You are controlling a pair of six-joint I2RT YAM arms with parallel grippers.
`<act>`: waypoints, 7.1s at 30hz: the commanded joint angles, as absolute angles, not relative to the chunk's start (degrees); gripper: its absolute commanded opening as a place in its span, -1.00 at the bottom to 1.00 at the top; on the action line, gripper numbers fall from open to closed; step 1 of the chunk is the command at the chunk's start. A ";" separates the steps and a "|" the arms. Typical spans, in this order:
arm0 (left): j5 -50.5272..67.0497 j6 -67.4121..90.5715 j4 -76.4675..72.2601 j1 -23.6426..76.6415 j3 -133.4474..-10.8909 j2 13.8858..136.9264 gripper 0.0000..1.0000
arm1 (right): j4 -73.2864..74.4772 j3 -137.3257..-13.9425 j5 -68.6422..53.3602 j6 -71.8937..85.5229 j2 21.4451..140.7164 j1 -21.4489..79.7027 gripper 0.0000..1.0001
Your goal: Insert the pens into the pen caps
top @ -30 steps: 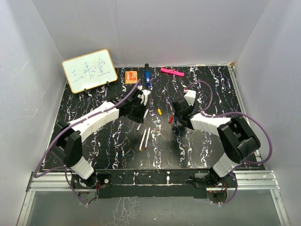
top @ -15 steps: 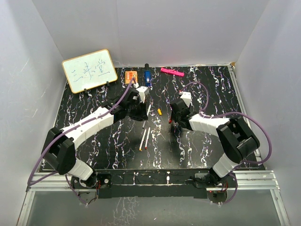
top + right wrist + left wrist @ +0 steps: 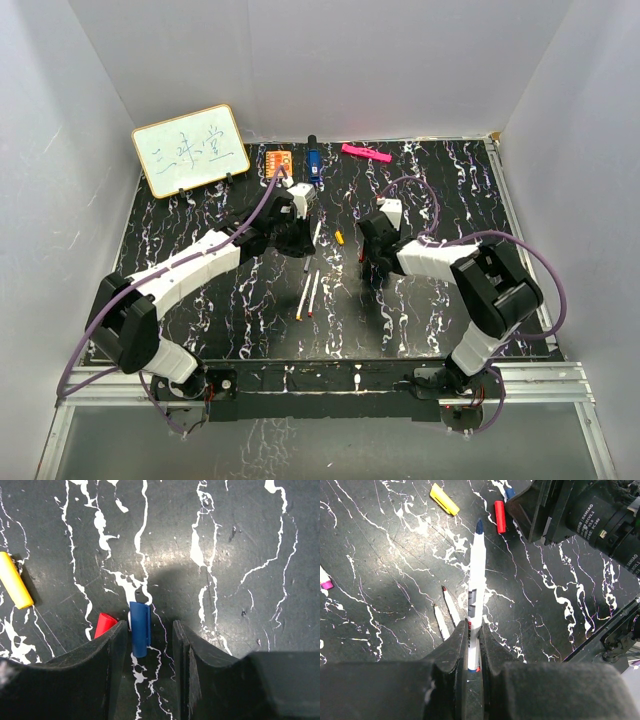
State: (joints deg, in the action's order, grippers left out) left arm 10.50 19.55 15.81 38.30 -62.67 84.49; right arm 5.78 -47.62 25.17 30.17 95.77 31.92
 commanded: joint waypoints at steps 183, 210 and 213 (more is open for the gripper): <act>17.84 24.08 -28.38 46.05 -49.40 79.74 -1.00 | -63.63 -27.77 6.18 23.90 67.42 35.53 -1.00; 15.74 23.29 -27.80 46.05 -49.03 76.88 -1.00 | -62.84 -27.16 5.90 23.99 67.58 35.58 -1.00; 15.65 23.29 -27.90 46.03 -49.17 77.31 -1.00 | -62.68 -27.24 5.68 24.05 67.43 35.55 -1.00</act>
